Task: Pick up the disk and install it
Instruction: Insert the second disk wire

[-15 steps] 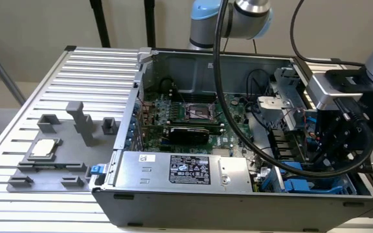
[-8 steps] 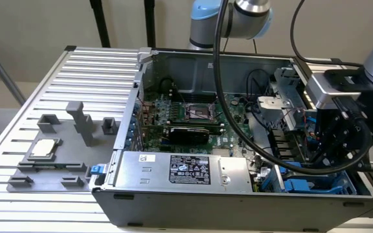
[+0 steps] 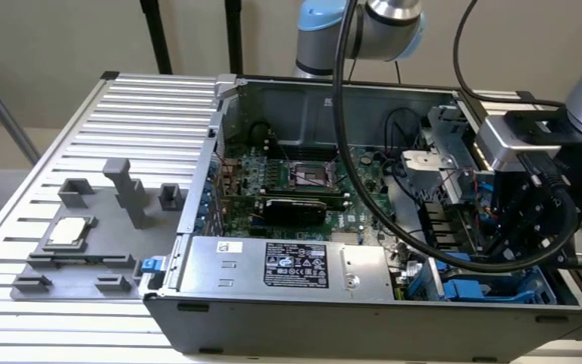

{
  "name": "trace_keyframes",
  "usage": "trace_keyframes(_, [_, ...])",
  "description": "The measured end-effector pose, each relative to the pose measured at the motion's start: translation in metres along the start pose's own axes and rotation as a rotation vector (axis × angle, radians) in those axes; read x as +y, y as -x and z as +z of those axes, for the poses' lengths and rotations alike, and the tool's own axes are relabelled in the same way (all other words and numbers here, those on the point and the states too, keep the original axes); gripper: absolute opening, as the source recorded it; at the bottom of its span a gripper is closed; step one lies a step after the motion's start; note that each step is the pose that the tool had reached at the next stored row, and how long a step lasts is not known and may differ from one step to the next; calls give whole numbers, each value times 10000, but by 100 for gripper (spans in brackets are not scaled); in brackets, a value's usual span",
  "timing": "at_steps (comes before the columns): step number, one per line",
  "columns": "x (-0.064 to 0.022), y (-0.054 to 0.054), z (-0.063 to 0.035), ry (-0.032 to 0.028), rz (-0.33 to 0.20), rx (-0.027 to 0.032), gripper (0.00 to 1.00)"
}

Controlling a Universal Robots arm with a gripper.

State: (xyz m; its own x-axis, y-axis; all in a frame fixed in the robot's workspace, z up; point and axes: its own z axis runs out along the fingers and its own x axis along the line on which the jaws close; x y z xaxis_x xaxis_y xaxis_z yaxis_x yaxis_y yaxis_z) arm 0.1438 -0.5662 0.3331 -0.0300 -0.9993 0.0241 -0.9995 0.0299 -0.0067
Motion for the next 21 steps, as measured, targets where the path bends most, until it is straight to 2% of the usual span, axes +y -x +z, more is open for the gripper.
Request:
trace_keyframes(5, [-12,3,11,-14,-3,3,0])
trace_keyframes(6, [-10,2,13,-5,-3,-1,100])
trace_keyframes(11, [-2,-4,-27,-2,2,-7,100])
trace_keyframes(14, [2,-9,-88,-1,4,-41,100])
trace_keyframes(18, [43,-16,-101,2,4,-119,100])
trace_keyframes(21, [49,-17,-100,1,4,-121,100])
